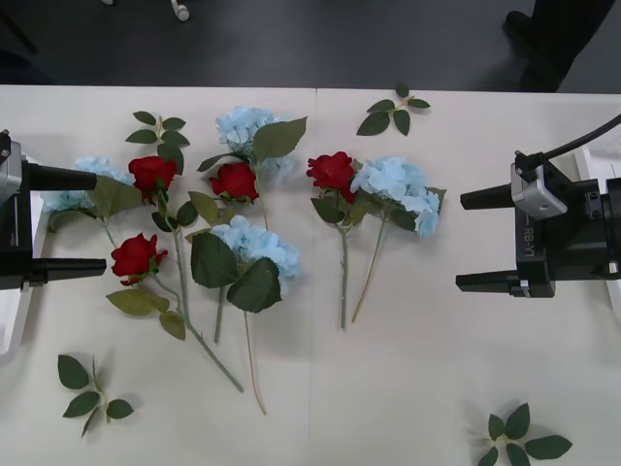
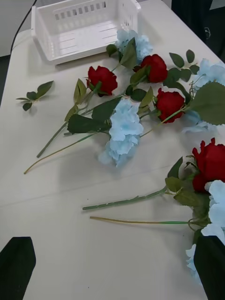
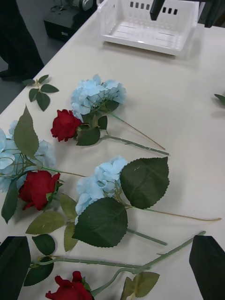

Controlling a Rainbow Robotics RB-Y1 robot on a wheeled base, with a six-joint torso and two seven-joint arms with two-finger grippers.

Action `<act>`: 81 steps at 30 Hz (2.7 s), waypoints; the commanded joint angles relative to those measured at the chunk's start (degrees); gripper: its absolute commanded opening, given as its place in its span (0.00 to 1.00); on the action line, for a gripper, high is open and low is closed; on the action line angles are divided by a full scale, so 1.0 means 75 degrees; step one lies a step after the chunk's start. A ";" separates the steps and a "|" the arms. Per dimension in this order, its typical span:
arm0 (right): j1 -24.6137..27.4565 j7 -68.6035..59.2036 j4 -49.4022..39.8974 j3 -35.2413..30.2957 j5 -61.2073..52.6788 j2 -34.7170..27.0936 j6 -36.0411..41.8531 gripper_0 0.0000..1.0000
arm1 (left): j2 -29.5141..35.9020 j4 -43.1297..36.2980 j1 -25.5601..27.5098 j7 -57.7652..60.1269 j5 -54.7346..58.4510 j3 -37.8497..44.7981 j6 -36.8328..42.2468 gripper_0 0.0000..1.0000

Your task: Put the red flowers into the right box and the blue flowers into the left box

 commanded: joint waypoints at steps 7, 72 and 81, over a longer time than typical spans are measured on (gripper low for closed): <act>0.0107 0.0235 0.0154 0.0406 -0.0031 -0.0097 0.0000 1.00 | -0.0161 0.0166 0.0754 -0.0275 -0.0223 -0.0091 -0.0726 1.00; -0.5963 -1.8796 0.2638 0.7378 0.7130 0.2212 0.1207 1.00 | -0.0700 0.1924 -0.0476 1.3858 -0.9328 -0.2564 -0.2238 1.00; -0.6057 -1.8738 0.4209 0.7589 0.7962 0.3196 0.0996 1.00 | -0.0700 0.2850 -0.0886 1.3858 -0.9668 -0.3091 -0.2719 1.00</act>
